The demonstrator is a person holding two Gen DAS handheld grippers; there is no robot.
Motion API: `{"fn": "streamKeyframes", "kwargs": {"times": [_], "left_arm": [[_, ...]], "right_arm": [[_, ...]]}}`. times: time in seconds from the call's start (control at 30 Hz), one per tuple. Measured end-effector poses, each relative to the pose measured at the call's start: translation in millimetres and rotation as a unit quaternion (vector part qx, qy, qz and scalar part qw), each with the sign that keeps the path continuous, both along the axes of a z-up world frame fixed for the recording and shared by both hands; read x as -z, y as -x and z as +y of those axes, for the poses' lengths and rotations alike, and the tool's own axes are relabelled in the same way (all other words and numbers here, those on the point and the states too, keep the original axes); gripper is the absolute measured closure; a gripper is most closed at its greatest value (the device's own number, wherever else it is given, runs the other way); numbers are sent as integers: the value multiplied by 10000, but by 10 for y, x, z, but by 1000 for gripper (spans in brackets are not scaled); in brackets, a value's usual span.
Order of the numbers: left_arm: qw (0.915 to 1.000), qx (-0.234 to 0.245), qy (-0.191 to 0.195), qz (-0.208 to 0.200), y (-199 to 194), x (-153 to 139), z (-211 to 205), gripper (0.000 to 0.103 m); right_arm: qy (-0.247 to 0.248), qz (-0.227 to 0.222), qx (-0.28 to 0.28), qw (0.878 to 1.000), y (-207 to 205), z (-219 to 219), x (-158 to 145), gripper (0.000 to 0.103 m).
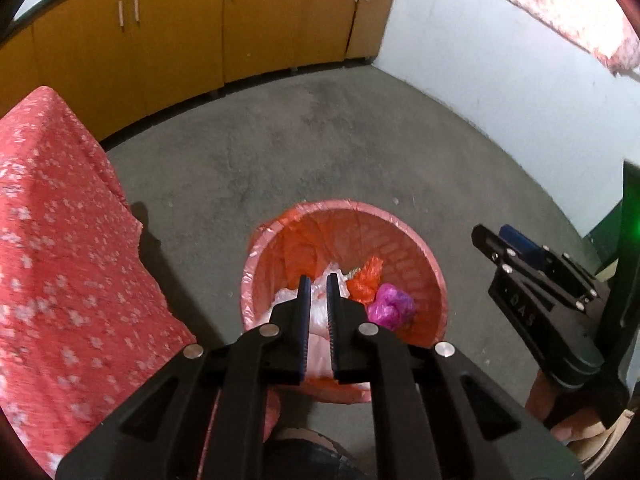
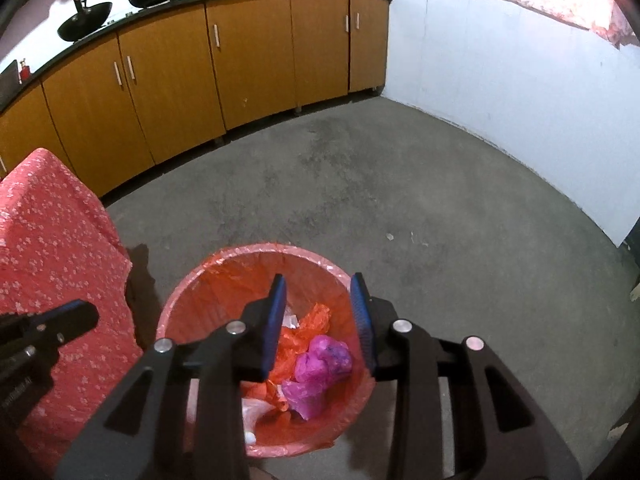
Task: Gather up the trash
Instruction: 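Carry the pink bag and white tissue over the orange basket and open both tools, then grasp the white tissue with the right tool while the left tool grasps the red bag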
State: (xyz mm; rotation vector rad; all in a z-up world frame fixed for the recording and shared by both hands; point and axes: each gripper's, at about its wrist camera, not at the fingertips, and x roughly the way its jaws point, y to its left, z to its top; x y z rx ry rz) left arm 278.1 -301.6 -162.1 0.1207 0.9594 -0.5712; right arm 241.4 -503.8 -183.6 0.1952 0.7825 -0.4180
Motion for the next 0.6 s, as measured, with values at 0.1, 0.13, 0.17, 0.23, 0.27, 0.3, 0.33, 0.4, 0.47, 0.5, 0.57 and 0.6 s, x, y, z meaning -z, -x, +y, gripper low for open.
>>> {"fn": "streamKeyframes", "kwargs": {"times": [0.1,0.13,0.17,0.23,0.27,0.3,0.33,0.4,0.47,0.5,0.57,0.6], "left_arm": [[9997,-165,187,-27,-29,-155,159,95],[9995,-205,236,-45,-34,-206,207,95],[9991,-272,298,-91,-35,-284,287,95],[9985,-357,377,-186,-33,-425,451,95],[9980,-399,421,-259,-28,-502,549,95],[9974,-453,449,-344,-22,-576,648,95],[9967,-512,470,-416,-21,-633,750,95],[9941,-730,548,-582,-40,-788,1078,95],[9913,-948,549,-736,-56,-893,1360,85],[9887,-1131,494,-855,-70,-951,1550,81],[9827,-1468,378,-1061,-105,-1030,1907,73],[9795,-1625,303,-1153,-124,-1054,2086,73]], "right_arm": [[61,-134,-143,9998,13,112,-137,66],[76,-171,-195,9996,12,144,-179,64],[99,-235,-297,9992,-4,224,-252,63],[97,-331,-486,9982,-43,370,-366,62],[96,-367,-566,9977,-62,429,-418,62],[92,-424,-692,9967,-90,523,-493,62],[81,-469,-790,9957,-111,593,-549,61],[39,-593,-1073,9924,-178,805,-704,60],[-7,-704,-1376,9880,-263,1056,-861,58],[-36,-746,-1538,9853,-312,1192,-939,57],[-163,-819,-1923,9778,-436,1524,-1095,54],[-227,-838,-2068,9745,-490,1665,-1149,52]]}}
